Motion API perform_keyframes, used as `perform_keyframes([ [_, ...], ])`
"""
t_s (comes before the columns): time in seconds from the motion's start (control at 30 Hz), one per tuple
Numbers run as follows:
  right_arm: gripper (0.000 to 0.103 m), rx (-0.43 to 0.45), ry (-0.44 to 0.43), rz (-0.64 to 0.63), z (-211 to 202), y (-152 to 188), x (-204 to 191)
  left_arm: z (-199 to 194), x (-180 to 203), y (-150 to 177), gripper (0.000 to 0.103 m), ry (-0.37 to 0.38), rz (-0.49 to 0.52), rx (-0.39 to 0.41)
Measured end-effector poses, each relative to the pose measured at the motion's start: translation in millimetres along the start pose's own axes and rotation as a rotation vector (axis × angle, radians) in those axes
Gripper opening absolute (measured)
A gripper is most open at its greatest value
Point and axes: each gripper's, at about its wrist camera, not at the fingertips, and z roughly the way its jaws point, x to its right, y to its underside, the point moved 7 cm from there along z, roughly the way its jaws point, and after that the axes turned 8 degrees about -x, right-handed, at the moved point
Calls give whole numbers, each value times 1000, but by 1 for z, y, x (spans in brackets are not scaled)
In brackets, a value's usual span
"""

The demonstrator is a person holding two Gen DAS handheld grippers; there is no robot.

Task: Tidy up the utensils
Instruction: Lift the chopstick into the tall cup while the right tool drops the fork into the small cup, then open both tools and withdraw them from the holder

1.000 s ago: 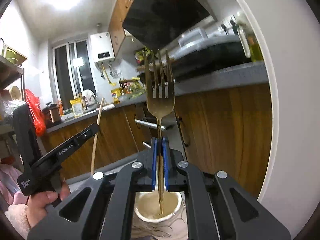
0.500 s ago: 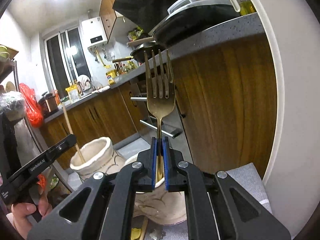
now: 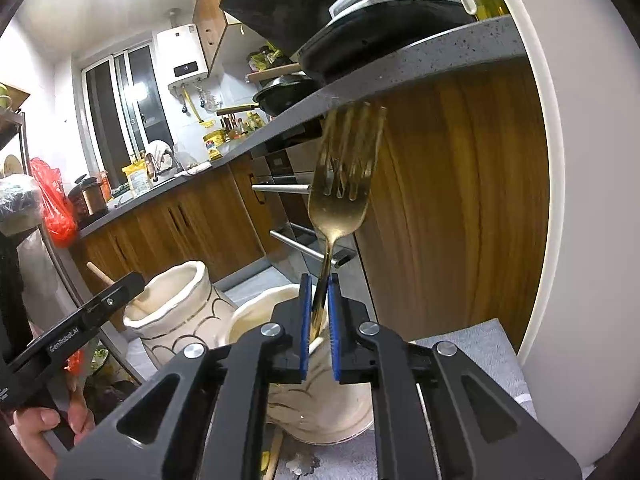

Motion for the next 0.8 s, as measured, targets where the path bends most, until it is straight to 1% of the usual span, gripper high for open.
perform_keyframes([
  [0.03,9,-2,0,1,1,-1,-1,-1,1,0,28,-5,3,0],
  [0.1,10,-5,3,0,1,0,-1,-2,1,0,33,-2,6,0],
  [0.17,20,-4,5,-1,0,-2,-1,-5,3,-1,36,-3,10,0],
  [0.2,32,0,3,5,-3,-3,-2,-8,3,-2,38,-3,15,5],
  [0.23,37,5,-2,8,-5,-3,-2,-11,5,-5,40,-4,18,11],
  [0.27,42,9,-8,9,-8,-4,-3,-15,5,-5,45,-4,20,16],
  [0.3,45,8,-4,4,-10,-2,-3,-19,5,-7,51,-4,22,22],
  [0.33,48,4,4,-1,-12,0,-4,-23,5,-8,54,-8,23,27],
  [0.4,63,-6,11,-10,-18,5,-4,-30,4,-9,65,-21,23,33],
  [0.43,69,-12,11,-11,-20,7,-4,-34,4,-9,68,-27,22,34],
  [0.47,73,-21,12,-13,-24,10,-4,-38,4,-9,76,-35,22,36],
  [0.5,77,-29,12,-16,-27,12,-4,-43,3,-8,81,-42,21,37],
  [0.53,80,-35,8,-18,-30,13,-4,-47,2,-7,82,-45,21,38],
  [0.57,82,-40,5,-21,-33,15,-4,-51,2,-5,87,-49,23,38],
  [0.6,86,-47,3,-28,-38,17,-5,-56,2,-3,92,-60,29,38],
  [0.67,91,-57,2,-46,-46,20,-7,-63,2,1,95,-73,37,41],
  [0.73,98,-63,6,-69,-53,25,-9,-69,2,8,96,-81,45,26],
  [0.8,98,-63,14,-96,-61,30,-13,-74,2,16,97,-92,58,6],
])
